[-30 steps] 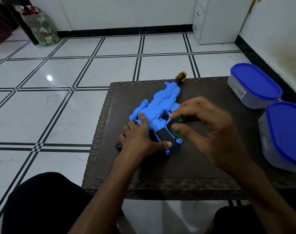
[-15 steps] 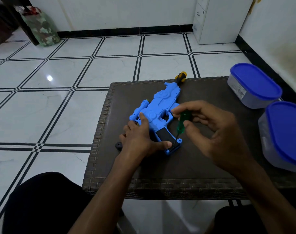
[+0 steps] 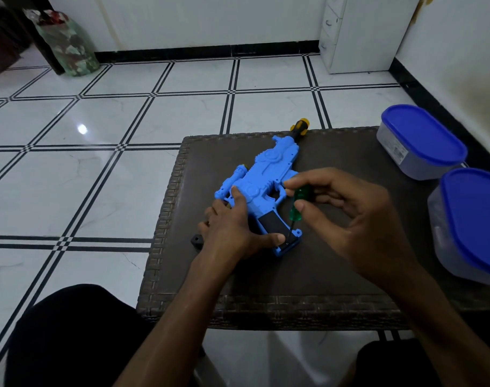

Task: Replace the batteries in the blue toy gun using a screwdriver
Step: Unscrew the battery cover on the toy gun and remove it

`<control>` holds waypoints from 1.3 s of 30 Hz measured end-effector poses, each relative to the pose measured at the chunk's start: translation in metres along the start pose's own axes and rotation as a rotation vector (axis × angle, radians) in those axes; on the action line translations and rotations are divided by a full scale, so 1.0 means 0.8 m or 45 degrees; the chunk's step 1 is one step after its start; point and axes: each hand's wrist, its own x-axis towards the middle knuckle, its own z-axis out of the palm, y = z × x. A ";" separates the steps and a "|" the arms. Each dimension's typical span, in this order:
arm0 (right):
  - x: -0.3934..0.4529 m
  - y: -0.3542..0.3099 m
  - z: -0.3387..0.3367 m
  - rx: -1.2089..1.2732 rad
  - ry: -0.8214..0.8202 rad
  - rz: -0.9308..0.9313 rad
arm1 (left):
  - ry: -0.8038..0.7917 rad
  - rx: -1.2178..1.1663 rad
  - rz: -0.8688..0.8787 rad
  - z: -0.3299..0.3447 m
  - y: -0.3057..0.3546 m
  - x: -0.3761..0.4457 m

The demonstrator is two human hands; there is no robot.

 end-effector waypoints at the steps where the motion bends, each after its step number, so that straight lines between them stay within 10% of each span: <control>1: 0.000 0.000 0.000 -0.010 0.004 -0.005 | -0.001 -0.005 -0.002 0.000 0.000 0.000; 39: -0.003 0.001 -0.005 0.017 0.050 0.002 | 0.002 -0.005 -0.010 0.001 0.000 0.002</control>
